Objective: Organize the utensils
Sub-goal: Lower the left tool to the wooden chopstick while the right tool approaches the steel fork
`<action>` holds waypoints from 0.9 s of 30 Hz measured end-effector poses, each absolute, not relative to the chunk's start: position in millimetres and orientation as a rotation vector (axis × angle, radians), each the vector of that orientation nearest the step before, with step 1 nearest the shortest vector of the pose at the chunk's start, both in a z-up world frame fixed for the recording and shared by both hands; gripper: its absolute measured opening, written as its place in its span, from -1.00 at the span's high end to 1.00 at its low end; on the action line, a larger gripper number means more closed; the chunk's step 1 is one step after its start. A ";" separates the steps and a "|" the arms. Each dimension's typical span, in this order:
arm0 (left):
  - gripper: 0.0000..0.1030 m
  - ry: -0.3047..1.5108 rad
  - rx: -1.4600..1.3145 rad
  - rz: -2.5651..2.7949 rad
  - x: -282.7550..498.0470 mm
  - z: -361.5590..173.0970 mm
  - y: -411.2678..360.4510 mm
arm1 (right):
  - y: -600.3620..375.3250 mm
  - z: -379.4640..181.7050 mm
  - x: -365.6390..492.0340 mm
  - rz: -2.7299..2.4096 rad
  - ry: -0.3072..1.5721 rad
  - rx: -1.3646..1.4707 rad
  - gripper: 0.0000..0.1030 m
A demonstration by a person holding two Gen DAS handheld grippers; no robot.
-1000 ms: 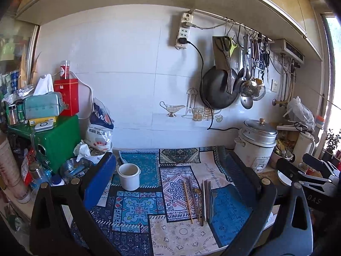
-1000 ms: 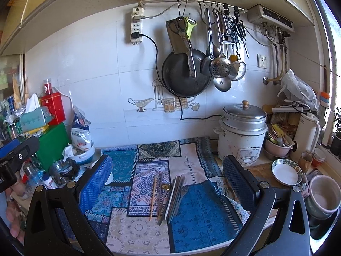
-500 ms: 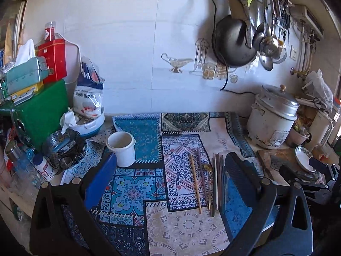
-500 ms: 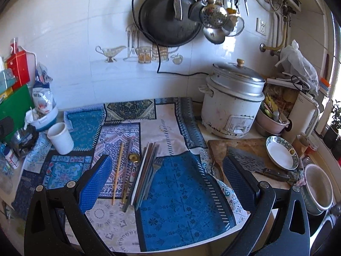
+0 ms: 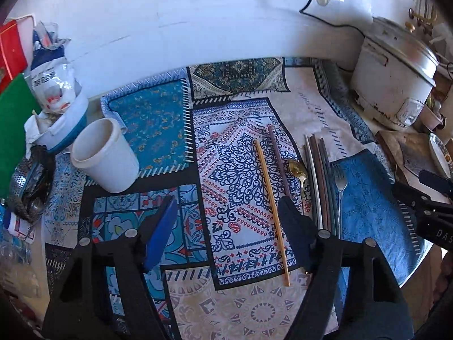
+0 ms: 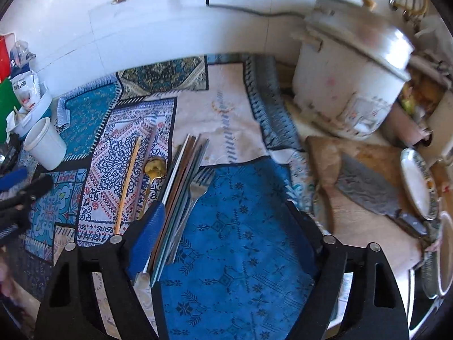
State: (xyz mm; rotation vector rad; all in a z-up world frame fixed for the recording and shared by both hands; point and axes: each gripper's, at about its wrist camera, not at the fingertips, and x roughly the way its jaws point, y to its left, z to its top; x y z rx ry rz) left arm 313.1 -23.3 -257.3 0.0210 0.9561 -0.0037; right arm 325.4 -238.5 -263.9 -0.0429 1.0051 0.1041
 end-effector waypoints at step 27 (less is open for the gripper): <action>0.76 1.292 -0.113 -0.158 426.6 -346.6 -53.0 | -232.3 -343.6 398.4 0.209 1.289 0.132 0.39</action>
